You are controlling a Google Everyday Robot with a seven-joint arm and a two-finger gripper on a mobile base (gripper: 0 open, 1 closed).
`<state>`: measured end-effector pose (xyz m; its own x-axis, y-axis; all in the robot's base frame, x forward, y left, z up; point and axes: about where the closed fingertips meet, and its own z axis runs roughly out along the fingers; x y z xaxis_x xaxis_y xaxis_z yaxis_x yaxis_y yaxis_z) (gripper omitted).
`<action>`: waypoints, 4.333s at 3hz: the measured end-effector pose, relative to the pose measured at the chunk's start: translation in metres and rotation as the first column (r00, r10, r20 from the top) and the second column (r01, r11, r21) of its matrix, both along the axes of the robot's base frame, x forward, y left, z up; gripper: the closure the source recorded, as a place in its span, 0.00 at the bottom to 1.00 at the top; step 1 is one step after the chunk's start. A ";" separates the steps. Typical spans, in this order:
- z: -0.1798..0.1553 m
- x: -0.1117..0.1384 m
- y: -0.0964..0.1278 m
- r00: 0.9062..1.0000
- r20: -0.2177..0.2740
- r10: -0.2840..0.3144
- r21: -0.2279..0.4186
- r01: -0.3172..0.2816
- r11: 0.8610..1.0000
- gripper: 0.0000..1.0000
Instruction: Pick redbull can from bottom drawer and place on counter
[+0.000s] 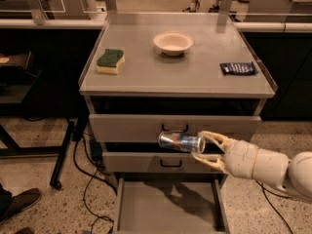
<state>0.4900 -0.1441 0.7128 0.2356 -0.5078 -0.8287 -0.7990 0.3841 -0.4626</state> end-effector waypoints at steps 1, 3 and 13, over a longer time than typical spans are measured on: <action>0.042 0.010 -0.003 0.998 0.059 -0.006 -0.017 0.007 1.000 1.00; 0.058 0.019 -0.005 0.996 0.083 -0.019 -0.017 0.020 1.000 1.00; 0.134 0.181 0.012 0.995 0.094 0.042 0.051 -0.047 0.998 1.00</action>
Offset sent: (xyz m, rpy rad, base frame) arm 0.0082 -0.0022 0.0346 -0.0125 -0.0480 -0.0041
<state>0.6715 -0.1318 0.8465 0.3343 -0.4511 -0.8275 -0.7703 0.3752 -0.5157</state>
